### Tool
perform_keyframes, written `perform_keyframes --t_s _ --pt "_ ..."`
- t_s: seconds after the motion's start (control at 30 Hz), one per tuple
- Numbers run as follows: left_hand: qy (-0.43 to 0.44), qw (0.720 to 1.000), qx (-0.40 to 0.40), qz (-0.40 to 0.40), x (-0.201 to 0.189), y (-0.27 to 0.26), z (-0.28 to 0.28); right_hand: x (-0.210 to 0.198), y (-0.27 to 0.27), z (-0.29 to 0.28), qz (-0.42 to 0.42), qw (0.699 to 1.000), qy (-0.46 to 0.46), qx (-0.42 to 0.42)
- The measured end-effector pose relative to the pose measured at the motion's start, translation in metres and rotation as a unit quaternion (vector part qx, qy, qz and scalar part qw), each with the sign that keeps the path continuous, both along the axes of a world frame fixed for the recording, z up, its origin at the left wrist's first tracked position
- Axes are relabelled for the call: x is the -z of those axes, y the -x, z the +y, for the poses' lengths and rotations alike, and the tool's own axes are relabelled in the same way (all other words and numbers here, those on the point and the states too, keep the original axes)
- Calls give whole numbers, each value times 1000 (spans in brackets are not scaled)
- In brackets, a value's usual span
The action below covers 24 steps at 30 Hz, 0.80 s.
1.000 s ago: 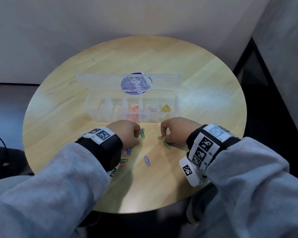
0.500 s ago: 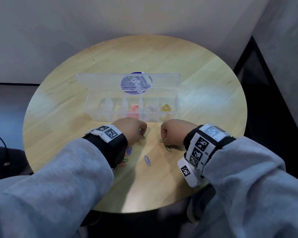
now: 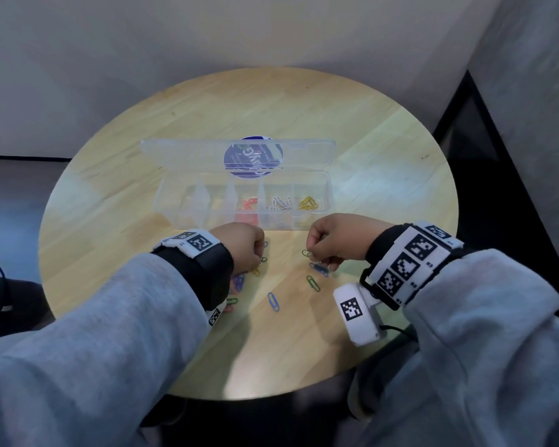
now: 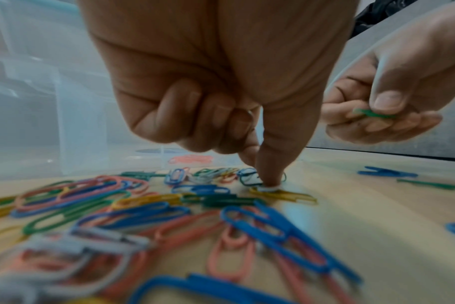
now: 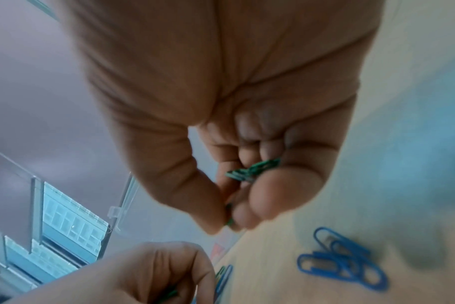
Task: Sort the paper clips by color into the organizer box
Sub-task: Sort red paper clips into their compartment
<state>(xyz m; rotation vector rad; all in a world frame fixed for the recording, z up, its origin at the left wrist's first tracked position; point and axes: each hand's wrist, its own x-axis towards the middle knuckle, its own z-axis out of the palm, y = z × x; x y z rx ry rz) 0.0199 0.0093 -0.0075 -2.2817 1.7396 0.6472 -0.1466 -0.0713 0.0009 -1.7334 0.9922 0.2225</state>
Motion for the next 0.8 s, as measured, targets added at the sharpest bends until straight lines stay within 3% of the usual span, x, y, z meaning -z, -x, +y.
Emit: perform_keyframes --t_s 0.2,0.37,0.53,0.67,0.8 --pt "-1 998 -24 51 -3 -4 8 2 0 1 17 998 -55 23" --pt "28 970 -126 208 -13 -14 24 -2 1 8 45 995 -66 67" --pt "63 881 -250 396 -24 -24 40 -5 4 22 139 987 85 -16" --pt "106 809 -321 481 -33 -30 53 -10 -3 38 241 941 223 -84" --pt "140 753 -361 532 -44 -33 70 -3 -6 45 281 921 260 -72"
